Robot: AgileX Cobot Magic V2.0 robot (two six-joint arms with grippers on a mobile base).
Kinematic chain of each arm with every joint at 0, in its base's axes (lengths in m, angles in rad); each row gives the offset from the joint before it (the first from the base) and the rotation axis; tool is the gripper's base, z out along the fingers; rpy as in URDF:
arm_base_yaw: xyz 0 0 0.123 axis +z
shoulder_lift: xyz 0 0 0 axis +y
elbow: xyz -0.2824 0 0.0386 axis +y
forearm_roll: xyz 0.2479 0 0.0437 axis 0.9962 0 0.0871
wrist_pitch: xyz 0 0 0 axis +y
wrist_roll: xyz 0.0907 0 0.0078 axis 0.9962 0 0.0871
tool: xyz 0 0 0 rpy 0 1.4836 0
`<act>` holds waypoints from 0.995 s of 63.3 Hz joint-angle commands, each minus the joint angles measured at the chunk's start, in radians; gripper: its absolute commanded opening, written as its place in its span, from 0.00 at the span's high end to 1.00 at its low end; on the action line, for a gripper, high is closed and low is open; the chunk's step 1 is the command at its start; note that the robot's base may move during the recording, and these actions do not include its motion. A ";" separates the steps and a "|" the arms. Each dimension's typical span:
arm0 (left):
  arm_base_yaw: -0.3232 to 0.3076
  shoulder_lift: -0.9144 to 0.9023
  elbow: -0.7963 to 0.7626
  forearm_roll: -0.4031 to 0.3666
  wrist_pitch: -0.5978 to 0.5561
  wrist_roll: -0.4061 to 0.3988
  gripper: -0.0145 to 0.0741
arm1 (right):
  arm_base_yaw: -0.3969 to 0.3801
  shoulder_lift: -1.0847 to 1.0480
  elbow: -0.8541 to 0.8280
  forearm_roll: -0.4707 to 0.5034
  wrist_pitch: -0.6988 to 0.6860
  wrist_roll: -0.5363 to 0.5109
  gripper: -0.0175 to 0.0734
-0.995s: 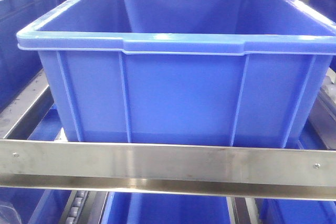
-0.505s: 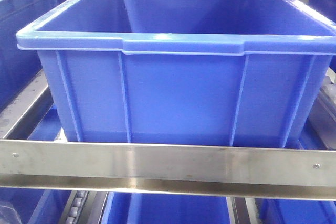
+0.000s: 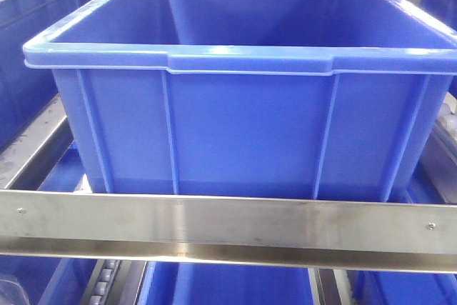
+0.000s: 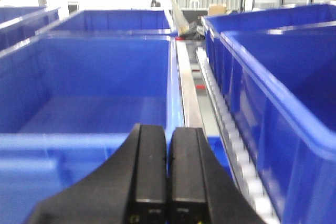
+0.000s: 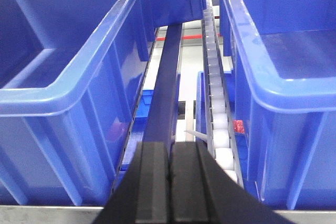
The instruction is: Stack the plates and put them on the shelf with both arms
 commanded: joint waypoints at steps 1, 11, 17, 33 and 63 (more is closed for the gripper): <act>0.002 -0.025 0.009 -0.003 -0.078 0.000 0.75 | -0.005 -0.018 0.002 -0.010 -0.085 -0.002 0.75; 0.002 -0.035 0.031 -0.014 -0.029 0.000 0.75 | -0.005 -0.018 0.002 -0.010 -0.083 -0.002 0.75; 0.002 -0.035 0.031 -0.014 -0.017 0.000 0.75 | -0.005 -0.018 0.002 -0.010 -0.081 -0.002 0.75; 0.002 -0.035 0.031 -0.014 -0.030 0.000 0.75 | -0.005 -0.018 0.002 -0.010 -0.081 -0.002 0.75; 0.002 -0.035 0.031 -0.014 -0.030 0.000 0.75 | -0.005 -0.018 0.002 -0.010 -0.081 -0.002 0.75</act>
